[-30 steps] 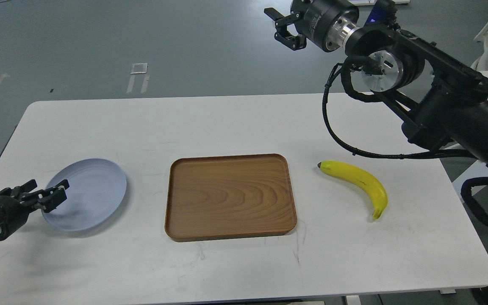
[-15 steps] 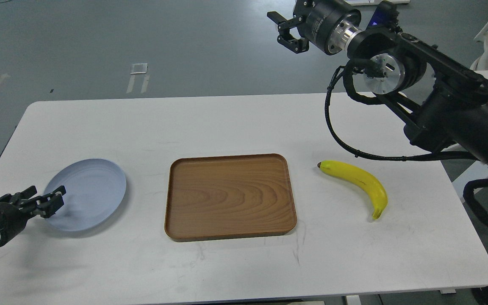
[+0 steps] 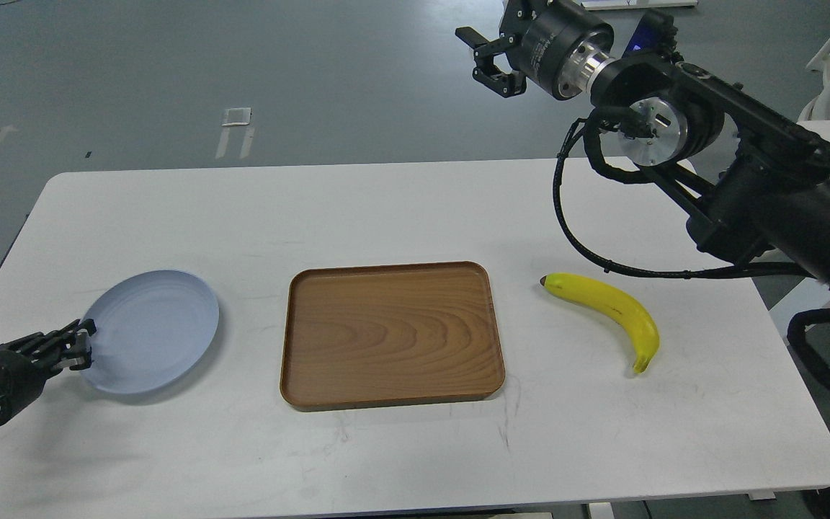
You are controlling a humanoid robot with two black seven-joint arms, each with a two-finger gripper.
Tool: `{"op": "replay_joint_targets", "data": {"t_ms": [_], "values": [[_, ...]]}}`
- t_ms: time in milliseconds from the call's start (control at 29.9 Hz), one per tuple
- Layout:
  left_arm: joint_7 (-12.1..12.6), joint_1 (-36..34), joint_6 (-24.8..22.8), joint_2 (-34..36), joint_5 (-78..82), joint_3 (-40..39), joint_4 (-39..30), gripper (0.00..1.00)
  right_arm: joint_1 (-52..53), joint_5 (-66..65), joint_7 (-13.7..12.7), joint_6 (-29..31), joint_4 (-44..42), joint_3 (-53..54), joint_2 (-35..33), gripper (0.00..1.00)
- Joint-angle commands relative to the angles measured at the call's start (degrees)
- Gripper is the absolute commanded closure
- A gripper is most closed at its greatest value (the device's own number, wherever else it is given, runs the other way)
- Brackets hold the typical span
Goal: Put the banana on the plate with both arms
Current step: 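Grip the plate rim with the left gripper and lift it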
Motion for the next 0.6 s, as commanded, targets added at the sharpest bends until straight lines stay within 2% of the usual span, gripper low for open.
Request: {"op": "replay_joint_targets", "data": {"t_ms": [0, 67, 234, 301, 434, 568], "values": [[-2.1, -0.6, 0.3, -0.1, 0.0, -0.1, 0.0, 1.00, -0.3, 0.0, 0.0, 0.0, 0.0, 0.0, 0.0, 0.00], [-3.4, -1.0, -0.1, 0.0, -0.1, -0.6, -0.3, 1.00, -0.3, 0.0, 0.0, 0.0, 0.0, 0.0, 0.0, 0.00], [-3.6, -1.7, -0.8, 0.6, -4.1, -0.9, -1.8, 1.00, -0.4, 0.0, 0.0, 0.0, 0.0, 0.0, 0.0, 0.00], [-3.6, -2.8, -2.4, 0.9, -6.0, -0.9, -2.7, 1.00, -0.3, 0.0, 0.0, 0.0, 0.0, 0.0, 0.0, 0.00], [-3.6, -7.7, -10.1, 2.2, -11.6, -1.1, -3.4, 1.00, -0.3, 0.0, 0.0, 0.0, 0.1, 0.0, -0.4, 0.00], [-3.6, -7.9, -11.5, 2.4, -14.9, -2.9, -6.1, 1.00, -0.3, 0.0, 0.0, 0.0, 0.1, 0.0, -0.5, 0.00]]}}
